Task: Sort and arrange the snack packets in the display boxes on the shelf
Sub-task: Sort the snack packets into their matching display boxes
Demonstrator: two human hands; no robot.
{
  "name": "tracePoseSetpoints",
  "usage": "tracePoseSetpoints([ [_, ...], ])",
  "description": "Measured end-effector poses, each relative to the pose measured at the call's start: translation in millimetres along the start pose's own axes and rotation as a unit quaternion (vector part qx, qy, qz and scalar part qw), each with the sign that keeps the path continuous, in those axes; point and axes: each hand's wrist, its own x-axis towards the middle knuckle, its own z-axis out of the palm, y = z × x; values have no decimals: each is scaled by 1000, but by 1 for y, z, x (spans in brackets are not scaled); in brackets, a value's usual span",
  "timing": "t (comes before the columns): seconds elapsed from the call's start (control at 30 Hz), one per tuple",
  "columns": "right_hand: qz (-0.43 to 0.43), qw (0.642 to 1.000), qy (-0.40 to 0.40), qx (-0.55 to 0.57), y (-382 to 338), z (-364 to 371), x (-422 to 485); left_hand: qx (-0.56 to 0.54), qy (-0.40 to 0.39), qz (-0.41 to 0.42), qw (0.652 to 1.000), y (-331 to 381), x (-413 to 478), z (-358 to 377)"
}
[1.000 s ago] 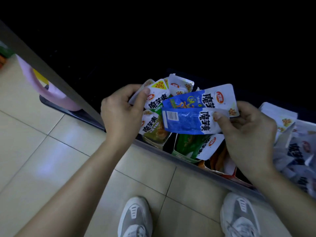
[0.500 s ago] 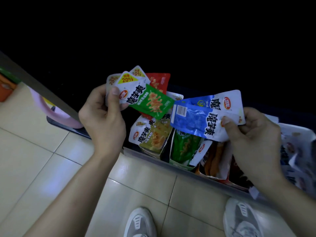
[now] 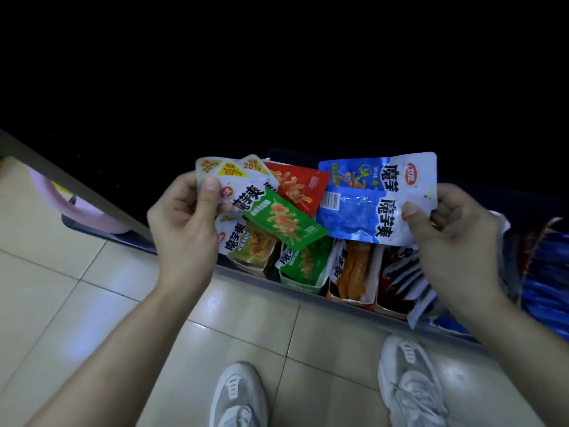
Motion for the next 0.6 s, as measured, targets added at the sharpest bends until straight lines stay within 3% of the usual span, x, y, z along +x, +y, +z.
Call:
tracePoseSetpoints([
  [0.33,-98,990,-30,-101,-69,-73,2,111,-147,91,979,90,1,14],
  [0.6,-64,966,-77,-239,-169,-181,7,139,-216,173,951,193,-42,25],
])
